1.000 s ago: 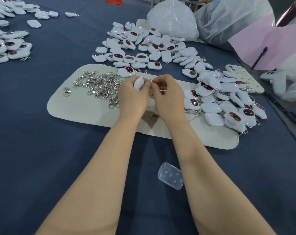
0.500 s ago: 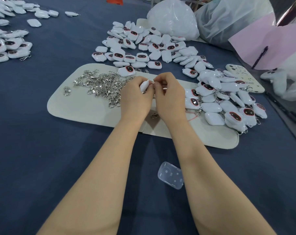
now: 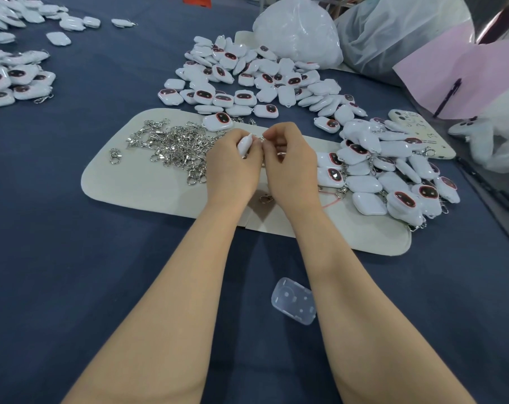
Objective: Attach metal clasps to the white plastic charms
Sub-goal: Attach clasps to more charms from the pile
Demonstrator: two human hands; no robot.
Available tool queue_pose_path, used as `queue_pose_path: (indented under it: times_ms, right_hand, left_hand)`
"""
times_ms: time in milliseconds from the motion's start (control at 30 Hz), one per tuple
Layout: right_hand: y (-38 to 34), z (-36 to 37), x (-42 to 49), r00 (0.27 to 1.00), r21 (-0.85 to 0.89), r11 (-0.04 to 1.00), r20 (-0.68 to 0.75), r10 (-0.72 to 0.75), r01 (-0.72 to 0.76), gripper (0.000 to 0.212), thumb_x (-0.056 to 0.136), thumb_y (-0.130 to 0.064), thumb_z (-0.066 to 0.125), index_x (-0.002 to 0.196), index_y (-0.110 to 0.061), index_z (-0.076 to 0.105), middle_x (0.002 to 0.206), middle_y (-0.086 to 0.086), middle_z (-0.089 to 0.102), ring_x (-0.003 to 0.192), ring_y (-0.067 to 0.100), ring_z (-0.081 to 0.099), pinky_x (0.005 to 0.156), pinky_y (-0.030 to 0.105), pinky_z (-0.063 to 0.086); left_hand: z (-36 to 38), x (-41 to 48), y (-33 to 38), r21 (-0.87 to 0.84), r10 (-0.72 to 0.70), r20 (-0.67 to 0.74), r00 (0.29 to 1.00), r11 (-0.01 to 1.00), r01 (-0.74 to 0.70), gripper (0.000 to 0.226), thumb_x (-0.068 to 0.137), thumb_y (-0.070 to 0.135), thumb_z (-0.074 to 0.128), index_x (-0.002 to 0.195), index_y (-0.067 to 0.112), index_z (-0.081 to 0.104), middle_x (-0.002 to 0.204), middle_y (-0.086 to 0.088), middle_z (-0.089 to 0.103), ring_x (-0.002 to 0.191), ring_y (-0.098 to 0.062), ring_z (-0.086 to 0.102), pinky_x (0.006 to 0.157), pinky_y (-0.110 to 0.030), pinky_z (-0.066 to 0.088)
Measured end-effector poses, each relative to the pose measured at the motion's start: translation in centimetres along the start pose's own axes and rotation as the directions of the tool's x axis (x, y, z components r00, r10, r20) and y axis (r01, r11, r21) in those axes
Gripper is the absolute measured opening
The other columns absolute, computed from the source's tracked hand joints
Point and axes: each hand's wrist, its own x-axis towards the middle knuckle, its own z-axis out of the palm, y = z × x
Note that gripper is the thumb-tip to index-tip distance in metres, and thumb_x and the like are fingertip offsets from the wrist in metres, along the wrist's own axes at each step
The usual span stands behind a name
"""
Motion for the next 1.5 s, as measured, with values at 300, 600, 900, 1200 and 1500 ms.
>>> queue_pose_path:
  times_ms: [300,600,900,1200,1500]
  right_hand:
    - [0.16,-0.05,0.06,0.997,0.042,0.998,-0.05,0.052,-0.049,0.01,0.09,-0.003,0.054,0.098,-0.006,0.059,0.079,-0.014,0.054,0.072,-0.005,0.051,0.072,0.009,0.041]
    - [0.05,-0.04,0.08,0.999,0.016,1.0,-0.029,0.027,-0.027,0.008,0.089,-0.005,0.057,0.097,-0.007,0.058,0.08,-0.01,0.055,0.072,-0.002,0.051,0.071,0.011,0.043]
    - [0.09,-0.13,0.06,0.999,-0.002,1.0,-0.036,0.011,-0.011,0.007,0.089,-0.007,0.059,0.096,-0.006,0.058,0.08,-0.008,0.055,0.069,-0.002,0.05,0.069,0.012,0.041]
    - [0.43,-0.06,0.29,0.999,0.046,0.998,0.017,0.042,-0.043,0.01,0.088,-0.005,0.059,0.09,-0.014,0.055,0.076,-0.014,0.053,0.069,-0.002,0.05,0.069,0.009,0.041]
    - [0.39,-0.37,0.08,0.993,0.029,1.0,0.118,-0.015,0.012,0.012,0.088,0.0,0.052,0.092,-0.012,0.051,0.089,-0.003,0.056,0.087,0.012,0.053,0.077,0.022,0.045]
  left_hand:
    - [0.04,0.46,0.13,-0.11,-0.081,0.052,0.995,0.99,0.087,0.013,0.088,0.013,0.06,0.086,0.002,0.067,0.073,-0.007,0.062,0.069,-0.024,0.055,0.071,-0.038,0.049]
    - [0.04,0.07,-0.12,-0.005,0.004,-0.001,1.0,1.0,-0.004,0.012,0.09,0.014,0.057,0.085,0.007,0.064,0.069,0.005,0.055,0.067,-0.014,0.048,0.059,-0.022,0.032]
    - [0.12,0.0,-0.16,0.065,0.036,-0.042,0.998,0.997,-0.033,0.014,0.091,0.015,0.056,0.092,0.005,0.066,0.083,-0.001,0.061,0.076,-0.016,0.051,0.067,-0.025,0.036]
    - [0.02,0.01,-0.25,0.111,0.059,-0.03,0.998,0.992,-0.055,0.013,0.09,0.013,0.056,0.09,0.004,0.065,0.08,0.001,0.059,0.074,-0.017,0.049,0.063,-0.023,0.032]
    - [-0.25,0.09,-0.2,0.118,0.038,-0.004,0.999,0.992,-0.037,0.014,0.091,0.014,0.055,0.091,0.005,0.066,0.078,0.0,0.059,0.073,-0.018,0.05,0.062,-0.023,0.031]
